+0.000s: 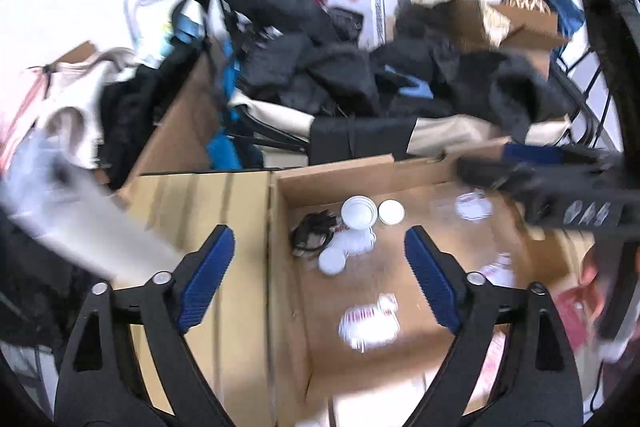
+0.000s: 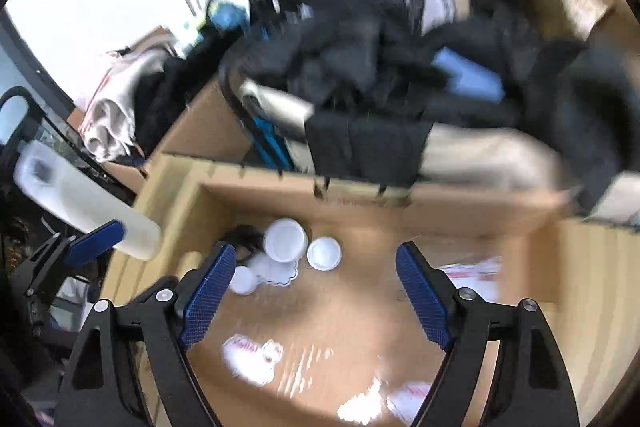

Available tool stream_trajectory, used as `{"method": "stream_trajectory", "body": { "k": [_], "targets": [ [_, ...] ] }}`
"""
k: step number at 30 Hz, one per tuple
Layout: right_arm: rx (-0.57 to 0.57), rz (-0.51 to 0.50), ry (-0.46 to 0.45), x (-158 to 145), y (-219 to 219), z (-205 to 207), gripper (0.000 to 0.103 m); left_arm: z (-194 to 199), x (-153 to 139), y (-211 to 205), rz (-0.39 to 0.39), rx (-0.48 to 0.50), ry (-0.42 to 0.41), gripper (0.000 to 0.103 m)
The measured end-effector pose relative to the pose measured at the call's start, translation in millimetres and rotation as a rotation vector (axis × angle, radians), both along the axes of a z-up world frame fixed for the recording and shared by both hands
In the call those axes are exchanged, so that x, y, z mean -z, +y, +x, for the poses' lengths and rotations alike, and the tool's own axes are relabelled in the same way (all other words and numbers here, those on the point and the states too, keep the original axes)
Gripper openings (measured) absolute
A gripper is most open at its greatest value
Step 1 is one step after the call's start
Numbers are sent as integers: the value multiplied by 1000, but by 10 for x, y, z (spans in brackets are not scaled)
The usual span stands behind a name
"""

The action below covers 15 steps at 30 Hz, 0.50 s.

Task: Organize objects
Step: 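Carry the cable and lid into the cardboard box and release both, then grasp the small white cap with the left tool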

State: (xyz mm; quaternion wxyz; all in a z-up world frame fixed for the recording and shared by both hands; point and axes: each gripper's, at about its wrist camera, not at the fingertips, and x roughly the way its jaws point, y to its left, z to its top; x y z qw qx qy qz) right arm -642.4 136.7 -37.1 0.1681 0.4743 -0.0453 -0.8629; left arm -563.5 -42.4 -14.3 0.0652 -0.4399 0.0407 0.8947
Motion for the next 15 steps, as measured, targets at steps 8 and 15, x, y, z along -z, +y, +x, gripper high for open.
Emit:
{"method": "stream_trajectory", "body": {
  "k": [8, 15],
  "targets": [
    [-23, 145, 92, -1050, 632, 1115, 86, 1454, -1032, -281, -15, -23, 135, 103],
    [-47, 115, 149, -1279, 942, 2163, 86, 2332, -1082, -292, -29, -56, 90, 103]
  ]
}}
